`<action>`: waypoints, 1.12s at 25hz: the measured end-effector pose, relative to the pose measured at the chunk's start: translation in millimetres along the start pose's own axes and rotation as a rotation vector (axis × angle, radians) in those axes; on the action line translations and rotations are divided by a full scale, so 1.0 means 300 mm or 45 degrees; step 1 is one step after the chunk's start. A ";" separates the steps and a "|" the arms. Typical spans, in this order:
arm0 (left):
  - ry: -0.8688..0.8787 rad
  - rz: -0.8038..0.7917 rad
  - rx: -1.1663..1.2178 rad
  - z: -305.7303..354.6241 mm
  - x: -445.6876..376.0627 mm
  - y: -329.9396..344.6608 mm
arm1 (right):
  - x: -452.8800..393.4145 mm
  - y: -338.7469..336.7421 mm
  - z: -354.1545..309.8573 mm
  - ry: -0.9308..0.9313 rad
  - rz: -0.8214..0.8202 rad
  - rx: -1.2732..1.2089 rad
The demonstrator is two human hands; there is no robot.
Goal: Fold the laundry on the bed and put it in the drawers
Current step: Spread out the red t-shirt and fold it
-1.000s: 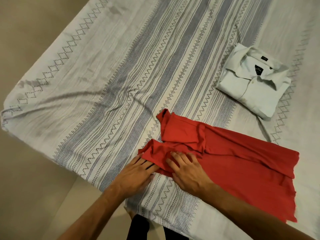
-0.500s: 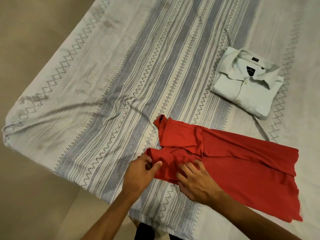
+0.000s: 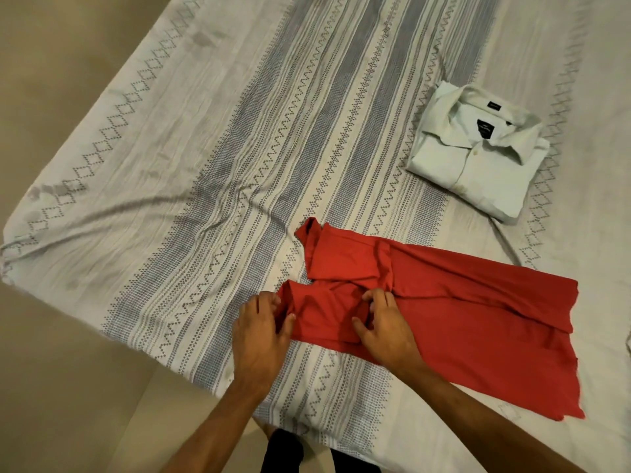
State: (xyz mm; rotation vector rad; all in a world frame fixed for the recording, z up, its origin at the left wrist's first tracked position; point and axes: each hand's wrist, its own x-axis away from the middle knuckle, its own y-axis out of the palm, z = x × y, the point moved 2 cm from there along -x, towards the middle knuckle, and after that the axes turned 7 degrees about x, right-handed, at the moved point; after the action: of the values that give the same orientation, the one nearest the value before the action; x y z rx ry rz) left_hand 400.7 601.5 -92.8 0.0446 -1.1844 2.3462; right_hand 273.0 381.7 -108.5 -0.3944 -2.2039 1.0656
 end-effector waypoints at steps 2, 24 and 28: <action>0.300 0.029 -0.189 0.049 0.007 0.008 | 0.018 0.003 0.002 -0.093 0.049 0.131; 0.616 -0.345 -0.223 0.621 0.287 0.657 | -0.028 -0.737 1.006 0.004 0.167 0.563; 0.563 -0.512 -0.341 0.894 0.240 0.883 | -0.110 -0.814 1.091 -0.324 -0.184 0.898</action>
State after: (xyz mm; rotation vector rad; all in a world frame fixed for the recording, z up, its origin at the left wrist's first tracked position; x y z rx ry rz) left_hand 166.5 297.7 -105.9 -0.2873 -1.1283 1.7201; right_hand 81.4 20.8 -81.8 0.2204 -1.8550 1.7776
